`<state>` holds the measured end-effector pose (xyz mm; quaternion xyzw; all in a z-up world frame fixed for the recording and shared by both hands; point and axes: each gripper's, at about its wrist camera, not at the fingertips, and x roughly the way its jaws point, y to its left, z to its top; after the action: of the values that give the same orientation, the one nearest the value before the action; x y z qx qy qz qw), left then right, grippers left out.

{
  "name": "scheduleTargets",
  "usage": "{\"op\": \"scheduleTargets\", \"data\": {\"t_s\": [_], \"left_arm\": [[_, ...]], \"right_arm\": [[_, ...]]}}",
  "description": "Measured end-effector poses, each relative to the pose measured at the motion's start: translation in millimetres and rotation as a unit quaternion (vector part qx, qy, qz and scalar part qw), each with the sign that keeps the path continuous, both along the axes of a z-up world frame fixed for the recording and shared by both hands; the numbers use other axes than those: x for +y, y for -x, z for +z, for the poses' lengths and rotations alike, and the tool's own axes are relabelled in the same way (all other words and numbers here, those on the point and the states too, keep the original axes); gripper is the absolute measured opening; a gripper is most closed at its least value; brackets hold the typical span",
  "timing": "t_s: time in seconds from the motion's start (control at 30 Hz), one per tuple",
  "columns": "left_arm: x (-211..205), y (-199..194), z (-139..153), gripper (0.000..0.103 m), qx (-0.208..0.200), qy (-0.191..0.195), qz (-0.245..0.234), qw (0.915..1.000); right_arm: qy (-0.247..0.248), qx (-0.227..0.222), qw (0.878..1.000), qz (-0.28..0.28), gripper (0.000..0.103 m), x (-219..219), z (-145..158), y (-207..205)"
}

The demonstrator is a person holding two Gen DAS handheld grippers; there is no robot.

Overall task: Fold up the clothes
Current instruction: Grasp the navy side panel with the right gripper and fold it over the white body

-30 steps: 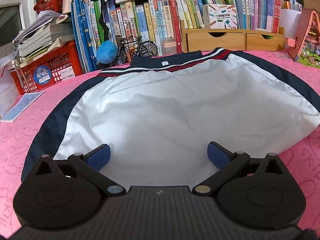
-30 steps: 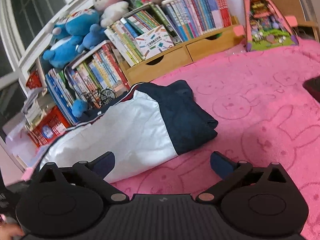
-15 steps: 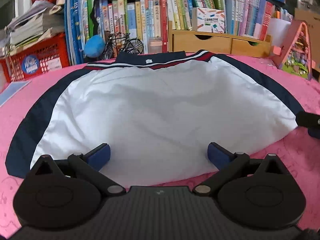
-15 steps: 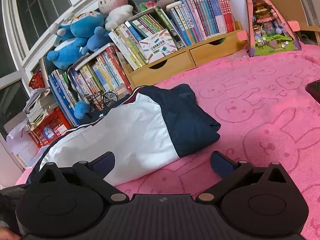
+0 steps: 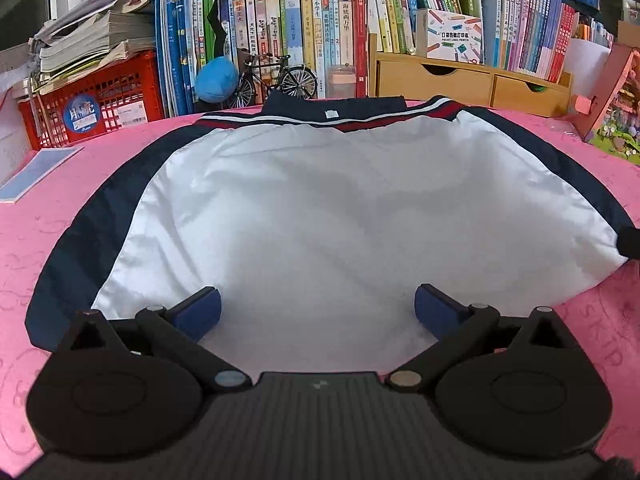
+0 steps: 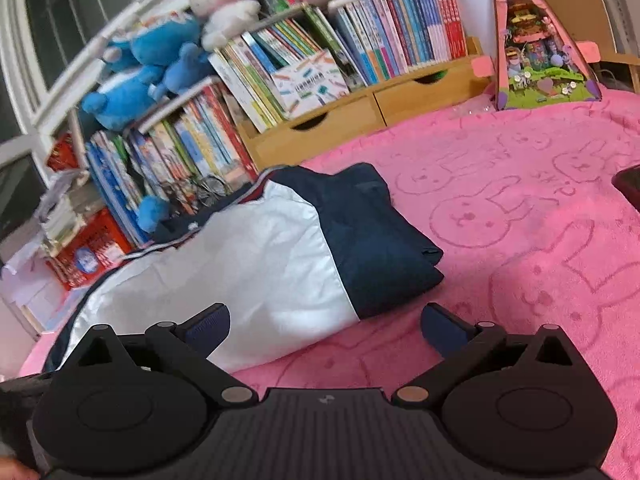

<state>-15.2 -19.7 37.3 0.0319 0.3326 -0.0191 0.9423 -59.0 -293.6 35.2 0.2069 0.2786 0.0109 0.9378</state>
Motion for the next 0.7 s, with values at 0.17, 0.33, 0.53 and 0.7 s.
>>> {"op": "scheduleTargets", "data": {"t_s": [0.17, 0.33, 0.53, 0.7], "left_arm": [[-1.1, -0.1, -1.6, 0.103, 0.001, 0.0, -0.001, 1.0], [-0.2, -0.9, -1.2, 0.103, 0.001, 0.003, -0.003, 1.0], [1.3, -1.1, -1.8, 0.103, 0.001, 0.002, -0.005, 1.0], [1.7, -1.8, -1.6, 0.103, 0.003, 0.007, -0.005, 1.0]], "right_arm": [[-0.044, -0.011, 0.998, -0.032, 0.102, -10.2, -7.1, -29.4], [-0.14, 0.0, 0.988, -0.059, 0.065, -32.8, -8.9, -41.3], [-0.136, 0.01, 0.99, -0.044, 0.032, -32.3, -18.0, -47.5], [-0.061, -0.036, 0.997, -0.004, 0.011, -3.1, 11.3, -58.0]]}}
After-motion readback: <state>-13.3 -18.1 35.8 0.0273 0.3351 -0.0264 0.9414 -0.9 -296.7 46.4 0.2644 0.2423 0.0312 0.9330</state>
